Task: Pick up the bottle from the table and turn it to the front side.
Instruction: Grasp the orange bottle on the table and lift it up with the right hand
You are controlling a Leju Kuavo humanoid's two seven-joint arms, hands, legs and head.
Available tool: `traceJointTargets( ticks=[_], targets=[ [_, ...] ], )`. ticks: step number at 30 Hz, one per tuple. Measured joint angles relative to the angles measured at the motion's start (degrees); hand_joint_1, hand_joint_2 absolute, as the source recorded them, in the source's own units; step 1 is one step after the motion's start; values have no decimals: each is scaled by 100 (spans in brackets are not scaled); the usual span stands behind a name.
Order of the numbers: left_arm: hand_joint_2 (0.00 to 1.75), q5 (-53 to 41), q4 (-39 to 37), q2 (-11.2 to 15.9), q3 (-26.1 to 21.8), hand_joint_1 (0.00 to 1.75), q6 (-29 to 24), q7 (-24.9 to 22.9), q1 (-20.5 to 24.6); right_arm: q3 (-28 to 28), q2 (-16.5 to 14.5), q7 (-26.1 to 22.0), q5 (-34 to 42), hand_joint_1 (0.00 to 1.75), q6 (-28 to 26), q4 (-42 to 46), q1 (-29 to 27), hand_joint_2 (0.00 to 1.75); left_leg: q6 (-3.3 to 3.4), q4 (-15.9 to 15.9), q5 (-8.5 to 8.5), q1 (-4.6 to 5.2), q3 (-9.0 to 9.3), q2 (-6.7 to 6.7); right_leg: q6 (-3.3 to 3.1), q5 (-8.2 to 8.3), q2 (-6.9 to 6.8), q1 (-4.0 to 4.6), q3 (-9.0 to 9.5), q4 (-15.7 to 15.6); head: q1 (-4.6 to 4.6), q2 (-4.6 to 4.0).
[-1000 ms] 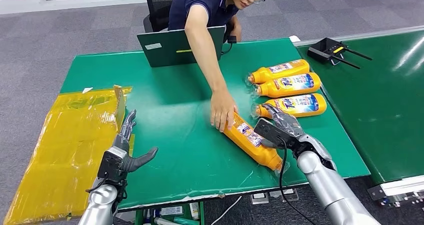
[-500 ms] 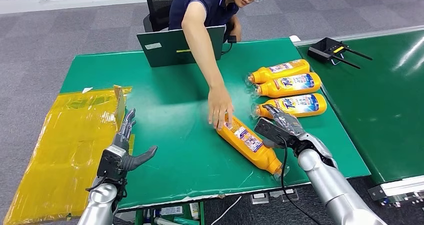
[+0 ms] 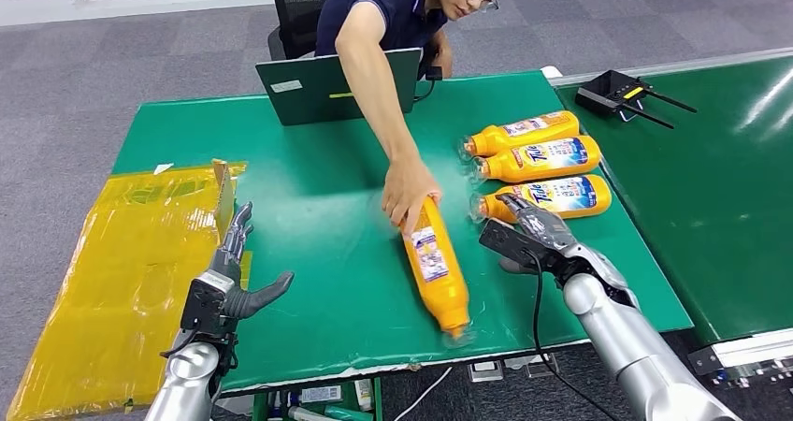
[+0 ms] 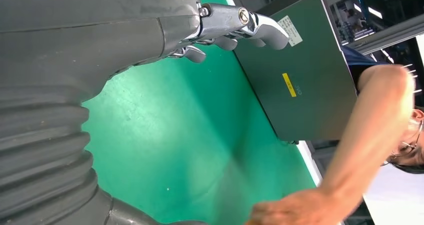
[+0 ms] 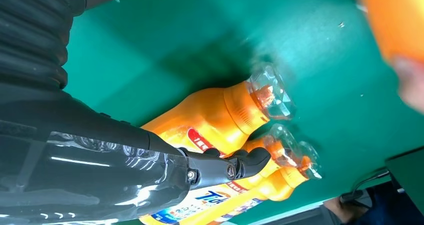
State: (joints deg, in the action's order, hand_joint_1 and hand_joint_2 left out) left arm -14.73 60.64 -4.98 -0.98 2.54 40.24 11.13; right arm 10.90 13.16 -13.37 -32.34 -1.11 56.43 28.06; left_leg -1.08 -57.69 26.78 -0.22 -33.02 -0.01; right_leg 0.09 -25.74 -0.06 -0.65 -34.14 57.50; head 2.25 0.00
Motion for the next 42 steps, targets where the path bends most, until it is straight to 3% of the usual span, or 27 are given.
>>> traceJointTargets(
  ticks=[17, 42],
  targets=[
    [175, 26, -16, -11, 50, 0, 2, 0, -4, 97, 207, 172, -106, 0, 24, -267, 261, 175, 0, -1, 0, 0, -1, 0, 1, 0, 0, 0, 0, 0, 0, 0],
    [175, 143, -157, -30, 156, 0, 17, 0, 0, 234, 205, 235, -255, 0, -160, -800, 611, 175, 0, -1, 0, 0, -3, 0, 1, 1, 0, -1, -1, 0, -1, 0]
  ],
)
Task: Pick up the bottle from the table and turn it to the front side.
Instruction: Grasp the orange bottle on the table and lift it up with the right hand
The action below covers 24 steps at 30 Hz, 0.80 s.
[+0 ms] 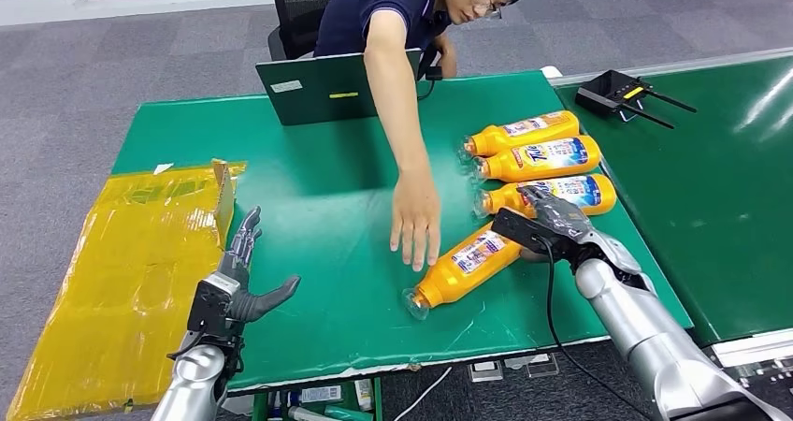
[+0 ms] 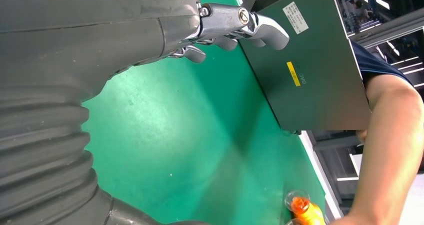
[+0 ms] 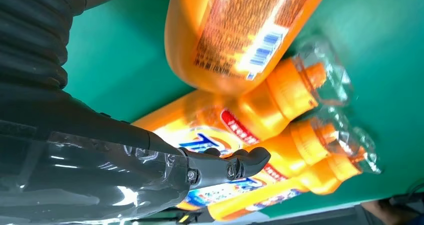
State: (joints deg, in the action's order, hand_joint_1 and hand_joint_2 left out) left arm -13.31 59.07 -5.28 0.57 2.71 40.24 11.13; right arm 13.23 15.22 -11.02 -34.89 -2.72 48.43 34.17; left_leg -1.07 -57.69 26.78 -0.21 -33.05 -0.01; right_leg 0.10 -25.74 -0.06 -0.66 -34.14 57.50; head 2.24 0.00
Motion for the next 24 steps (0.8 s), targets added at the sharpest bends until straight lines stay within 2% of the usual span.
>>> traceJointTargets(
  ticks=[14, 24],
  targets=[
    [175, 137, -35, -16, 91, 0, -20, 0, 14, 85, -20, -209, 3, 0, -50, -674, 529, 175, 1, 0, -1, 0, 1, 0, 3, 3, 0, 0, -1, 0, 1, -1],
    [175, 197, -47, -13, 143, 0, -27, 0, 18, 97, -20, -280, 80, 0, -49, -875, 598, 175, 1, -1, -1, 0, 1, 0, 3, 3, 0, 0, 0, 0, 1, 0]
  ],
)
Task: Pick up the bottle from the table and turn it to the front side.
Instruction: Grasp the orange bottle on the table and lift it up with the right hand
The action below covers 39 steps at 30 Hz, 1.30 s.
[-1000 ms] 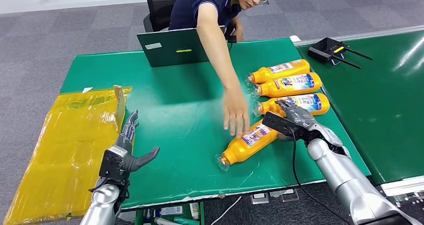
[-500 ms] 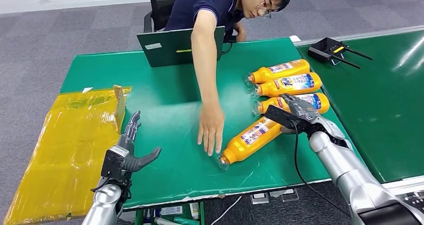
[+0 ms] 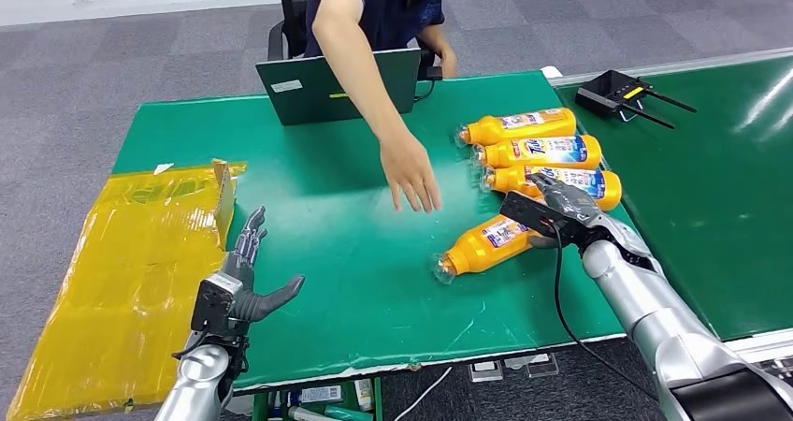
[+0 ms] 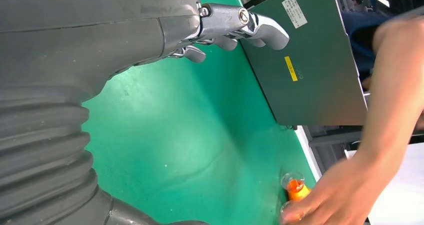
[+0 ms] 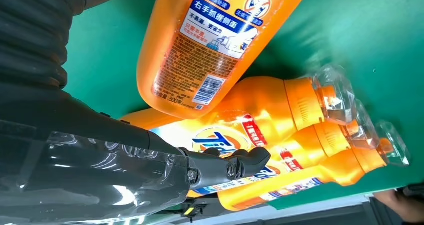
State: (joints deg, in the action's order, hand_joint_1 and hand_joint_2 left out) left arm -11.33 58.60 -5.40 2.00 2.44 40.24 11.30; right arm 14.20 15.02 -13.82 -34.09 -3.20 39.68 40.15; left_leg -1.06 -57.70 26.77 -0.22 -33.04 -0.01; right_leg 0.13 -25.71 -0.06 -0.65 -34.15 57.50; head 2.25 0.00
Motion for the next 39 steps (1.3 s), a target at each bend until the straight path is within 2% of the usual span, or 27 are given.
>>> traceJointTargets(
  ticks=[25, 39],
  targets=[
    [175, 55, -46, 3, 91, 0, -4, 0, 17, 83, -3, -6, 133, 0, -14, -95, 105, 175, 0, 0, 0, 0, 0, 0, 0, 0, 0, 0, 0, 0, 1, -1],
    [175, 68, -57, 5, 97, 0, -43, 0, 33, 274, -128, -41, 108, 0, 52, -238, 103, 175, 1, 0, -1, 0, 0, 0, 0, 0, 0, 0, 0, 1, 1, 0]
  ],
)
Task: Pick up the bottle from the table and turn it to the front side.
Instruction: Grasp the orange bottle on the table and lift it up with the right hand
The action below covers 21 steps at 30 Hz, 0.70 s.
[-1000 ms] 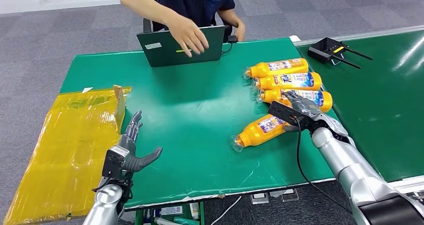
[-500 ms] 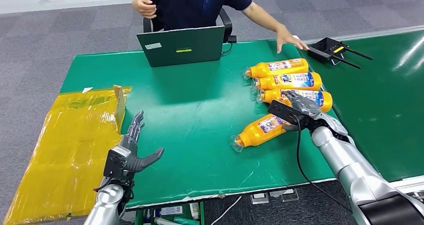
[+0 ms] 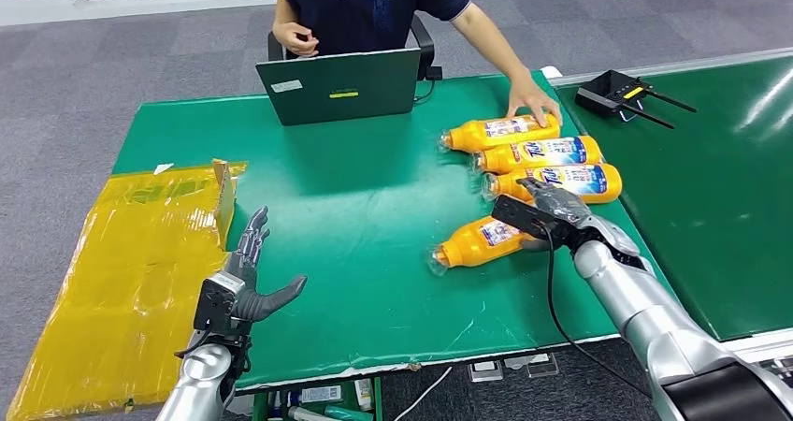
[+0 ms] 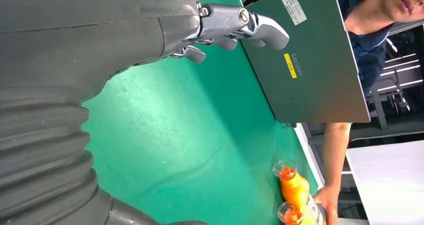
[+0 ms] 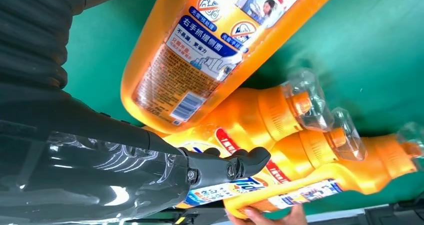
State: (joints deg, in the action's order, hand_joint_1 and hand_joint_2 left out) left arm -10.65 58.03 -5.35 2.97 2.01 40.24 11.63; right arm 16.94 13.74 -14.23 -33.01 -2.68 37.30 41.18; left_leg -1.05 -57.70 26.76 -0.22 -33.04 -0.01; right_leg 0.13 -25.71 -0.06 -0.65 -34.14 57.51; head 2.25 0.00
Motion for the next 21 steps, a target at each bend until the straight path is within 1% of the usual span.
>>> traceJointTargets(
  ticks=[5, 14, 21],
  targets=[
    [175, 1, 0, 0, 0, 0, -16, 0, -1, 104, -73, -83, 4, 0, 49, -55, -3, 175, 0, 0, 0, 0, 0, 0, 0, 0, 0, 0, 0, 0, -1, 0],
    [175, 2, 4, 17, 0, 0, -24, 0, -15, 231, -310, -95, -39, 0, 50, -131, -80, 175, -1, 0, -1, -1, 0, 0, 0, 0, 0, 1, 0, 1, 0, 0],
    [175, 3, 10, 39, 0, 0, -24, 0, -29, 261, -379, -154, 42, 0, 66, -234, -126, 175, 0, 0, -1, 0, 0, 0, 0, 0, 0, 0, 0, 0, 0, -1]
  ],
)
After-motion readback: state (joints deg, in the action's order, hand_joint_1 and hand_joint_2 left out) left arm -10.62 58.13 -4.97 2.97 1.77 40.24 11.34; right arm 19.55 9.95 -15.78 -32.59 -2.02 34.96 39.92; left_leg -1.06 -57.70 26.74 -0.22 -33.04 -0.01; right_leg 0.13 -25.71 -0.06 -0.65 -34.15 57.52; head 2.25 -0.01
